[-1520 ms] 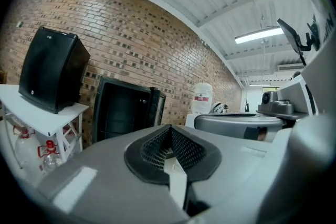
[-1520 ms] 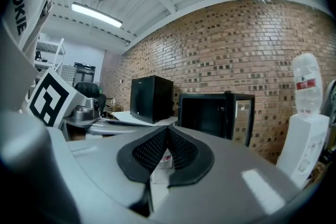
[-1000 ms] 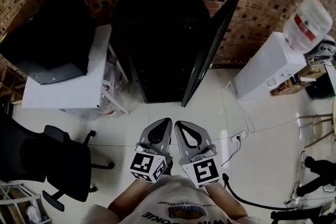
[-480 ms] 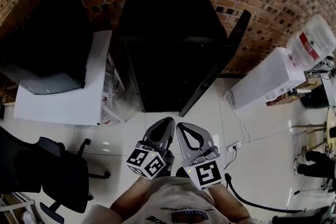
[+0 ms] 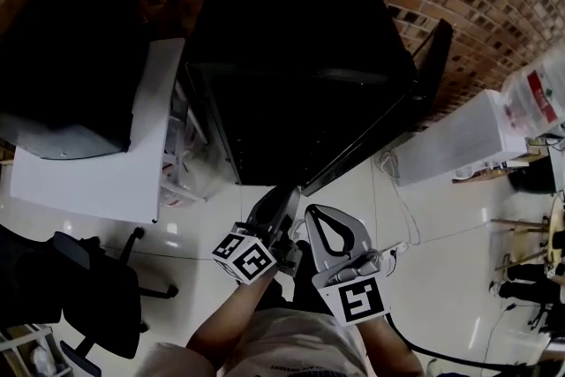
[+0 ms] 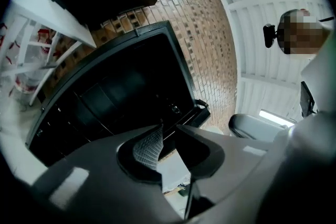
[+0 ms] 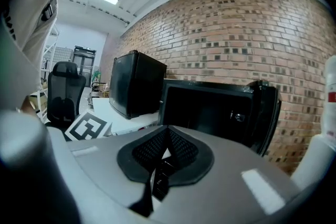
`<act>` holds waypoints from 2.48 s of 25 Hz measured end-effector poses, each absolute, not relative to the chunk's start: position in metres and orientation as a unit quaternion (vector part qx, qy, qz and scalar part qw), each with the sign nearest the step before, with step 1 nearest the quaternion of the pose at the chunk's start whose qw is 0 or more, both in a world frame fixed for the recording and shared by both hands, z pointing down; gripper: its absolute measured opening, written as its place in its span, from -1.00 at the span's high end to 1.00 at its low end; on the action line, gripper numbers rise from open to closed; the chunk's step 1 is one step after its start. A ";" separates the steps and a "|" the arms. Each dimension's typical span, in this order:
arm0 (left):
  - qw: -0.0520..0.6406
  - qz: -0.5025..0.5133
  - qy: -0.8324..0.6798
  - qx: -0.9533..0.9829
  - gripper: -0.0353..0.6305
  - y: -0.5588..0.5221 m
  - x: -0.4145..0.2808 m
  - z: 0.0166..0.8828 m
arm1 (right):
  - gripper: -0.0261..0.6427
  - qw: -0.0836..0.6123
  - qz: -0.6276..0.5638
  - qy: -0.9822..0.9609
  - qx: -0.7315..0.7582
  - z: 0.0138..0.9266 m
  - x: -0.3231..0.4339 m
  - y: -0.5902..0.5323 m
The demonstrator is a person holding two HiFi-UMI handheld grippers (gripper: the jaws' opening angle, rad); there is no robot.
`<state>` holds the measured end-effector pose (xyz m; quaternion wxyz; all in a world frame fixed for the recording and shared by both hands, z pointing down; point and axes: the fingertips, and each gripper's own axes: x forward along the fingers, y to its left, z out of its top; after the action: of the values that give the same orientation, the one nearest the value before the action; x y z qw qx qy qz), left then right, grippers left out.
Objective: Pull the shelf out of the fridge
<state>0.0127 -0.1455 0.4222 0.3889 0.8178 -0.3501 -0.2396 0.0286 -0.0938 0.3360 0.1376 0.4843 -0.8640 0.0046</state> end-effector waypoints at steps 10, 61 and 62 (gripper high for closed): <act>0.436 -0.289 -0.382 0.761 0.55 -0.231 0.017 0.516 | 0.91 0.142 0.010 -0.874 0.464 0.364 0.039 -0.144; 0.553 -0.401 -0.410 0.605 0.88 -0.354 0.030 0.616 | 0.91 0.204 0.082 -0.873 0.435 0.443 0.083 -0.167; 0.552 -0.404 -0.405 0.607 0.88 -0.349 0.031 0.611 | 0.91 0.203 0.081 -0.873 0.436 0.442 0.084 -0.165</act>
<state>0.0308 -0.3493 0.6112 0.5520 0.6068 -0.4051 -0.4036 0.0835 -0.1648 0.4415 0.2027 0.4361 -0.8730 0.0814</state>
